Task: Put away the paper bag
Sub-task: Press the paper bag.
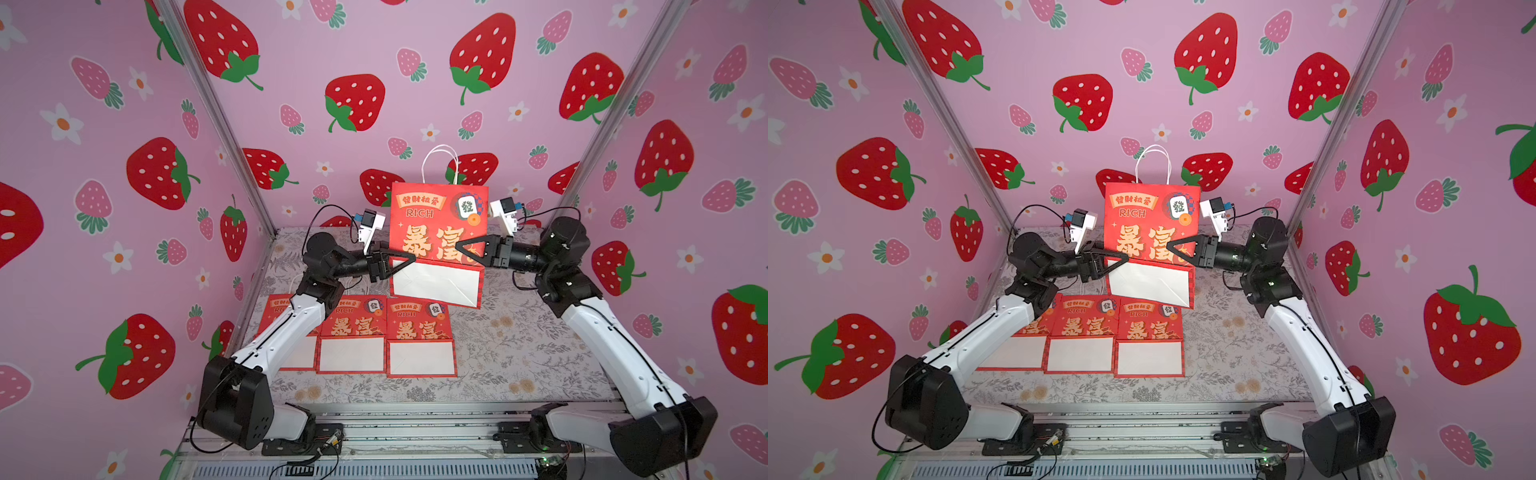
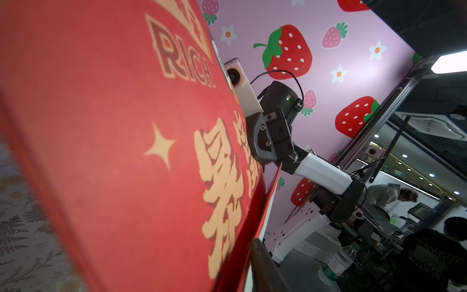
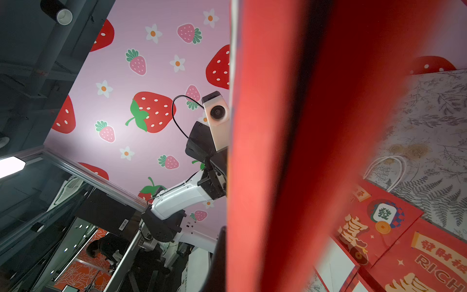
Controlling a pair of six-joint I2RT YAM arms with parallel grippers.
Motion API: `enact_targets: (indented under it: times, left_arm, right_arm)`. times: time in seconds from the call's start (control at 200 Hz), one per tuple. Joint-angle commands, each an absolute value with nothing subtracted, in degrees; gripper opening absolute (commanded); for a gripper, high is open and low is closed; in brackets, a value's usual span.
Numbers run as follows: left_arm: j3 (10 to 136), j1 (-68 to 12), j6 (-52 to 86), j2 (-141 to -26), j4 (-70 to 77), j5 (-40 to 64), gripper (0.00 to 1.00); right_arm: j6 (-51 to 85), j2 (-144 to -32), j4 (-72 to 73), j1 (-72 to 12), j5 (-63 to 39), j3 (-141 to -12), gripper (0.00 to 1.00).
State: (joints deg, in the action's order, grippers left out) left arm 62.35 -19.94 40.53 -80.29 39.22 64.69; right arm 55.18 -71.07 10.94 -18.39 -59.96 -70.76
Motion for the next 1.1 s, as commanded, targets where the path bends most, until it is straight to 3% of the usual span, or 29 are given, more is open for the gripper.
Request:
enact_targets:
  times: [0.0,0.165,0.21,0.52,0.64,1.011,1.096]
  left_arm:
    - [63.2,-20.3,40.6,-79.9,41.0,65.7,0.22]
    - [63.5,-20.2,41.1,-80.2,41.1,65.9,0.01]
    - [63.5,-20.2,41.1,-80.2,40.9,65.7,0.00]
    - [64.6,-20.1,42.6,-81.6,40.4,65.4,0.00]
    - [64.5,-20.0,42.9,-81.3,40.4,65.0,0.00]
    - [63.6,-18.6,46.1,-80.7,43.5,64.3,0.00]
    - [63.6,-18.6,46.1,-80.6,43.5,65.0,0.00]
  right_arm:
    - [53.5,-69.7,12.3,-18.9,-58.9,-70.1,0.00]
    - [52.6,-69.1,12.1,-19.2,-58.3,-69.6,0.00]
    - [52.0,-68.8,11.8,-19.3,-57.9,-69.6,0.03]
    - [46.5,-64.7,7.7,-20.1,-55.3,-68.1,0.49]
    - [44.4,-62.9,6.4,-20.9,-53.2,-66.4,0.61]
    - [38.0,-62.2,0.0,-24.4,-47.0,-66.0,0.65]
    - [36.9,-62.1,-1.7,-24.6,-45.9,-66.7,0.54]
